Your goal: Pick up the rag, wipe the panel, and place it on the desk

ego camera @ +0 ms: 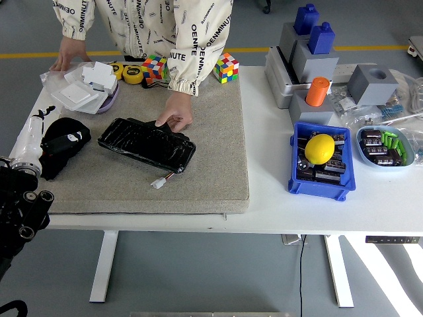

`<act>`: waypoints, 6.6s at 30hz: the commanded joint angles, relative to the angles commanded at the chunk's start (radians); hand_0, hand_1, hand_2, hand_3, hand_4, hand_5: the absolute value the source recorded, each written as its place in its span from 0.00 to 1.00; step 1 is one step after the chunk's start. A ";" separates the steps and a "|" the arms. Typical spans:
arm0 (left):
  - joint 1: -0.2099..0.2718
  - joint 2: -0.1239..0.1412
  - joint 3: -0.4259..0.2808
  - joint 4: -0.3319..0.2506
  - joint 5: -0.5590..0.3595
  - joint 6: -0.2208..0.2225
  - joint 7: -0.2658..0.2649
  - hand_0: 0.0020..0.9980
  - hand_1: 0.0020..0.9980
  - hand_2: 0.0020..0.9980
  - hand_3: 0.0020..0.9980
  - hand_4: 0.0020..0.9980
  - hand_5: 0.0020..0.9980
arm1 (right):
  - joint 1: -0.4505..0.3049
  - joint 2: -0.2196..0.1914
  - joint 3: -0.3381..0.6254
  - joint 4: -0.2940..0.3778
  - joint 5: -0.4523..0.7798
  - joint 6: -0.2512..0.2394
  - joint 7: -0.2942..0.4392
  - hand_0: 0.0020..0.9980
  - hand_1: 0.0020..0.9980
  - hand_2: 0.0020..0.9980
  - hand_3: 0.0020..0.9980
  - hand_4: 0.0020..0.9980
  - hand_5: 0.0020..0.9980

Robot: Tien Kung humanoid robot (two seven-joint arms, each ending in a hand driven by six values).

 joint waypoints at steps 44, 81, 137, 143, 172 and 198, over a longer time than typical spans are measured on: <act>-0.047 -0.033 -0.102 0.079 0.055 0.126 -0.107 0.32 0.43 0.41 0.57 0.63 0.00 | 0.001 -0.001 -0.027 0.007 0.025 -0.007 0.010 0.53 0.56 0.49 0.52 0.88 0.36; -0.123 -0.054 0.185 0.001 0.093 0.069 0.025 0.30 0.38 0.33 0.57 0.64 0.00 | 0.001 -0.011 -0.060 0.006 0.041 -0.005 0.010 0.53 0.56 0.49 0.52 0.88 0.35; -0.043 -0.013 0.614 -0.304 -0.138 0.049 0.063 0.29 0.35 0.33 0.57 0.65 0.00 | -0.002 -0.007 -0.076 0.017 0.062 -0.002 0.014 0.53 0.56 0.49 0.52 0.88 0.35; -0.042 -0.016 0.561 -0.249 -0.137 0.064 0.041 0.29 0.35 0.33 0.57 0.65 0.00 | -0.001 -0.006 -0.077 0.017 0.065 -0.003 0.014 0.53 0.55 0.49 0.52 0.88 0.35; -0.115 -0.020 0.258 0.065 -0.087 0.177 -0.047 0.28 0.34 0.33 0.57 0.66 0.00 | 0.001 -0.012 -0.089 0.016 0.073 -0.002 0.015 0.53 0.56 0.49 0.52 0.88 0.35; -0.073 0.019 0.566 -0.209 -0.198 0.139 0.004 0.28 0.34 0.33 0.57 0.65 0.00 | -0.005 -0.008 -0.082 0.020 0.070 -0.001 0.015 0.52 0.56 0.49 0.52 0.88 0.36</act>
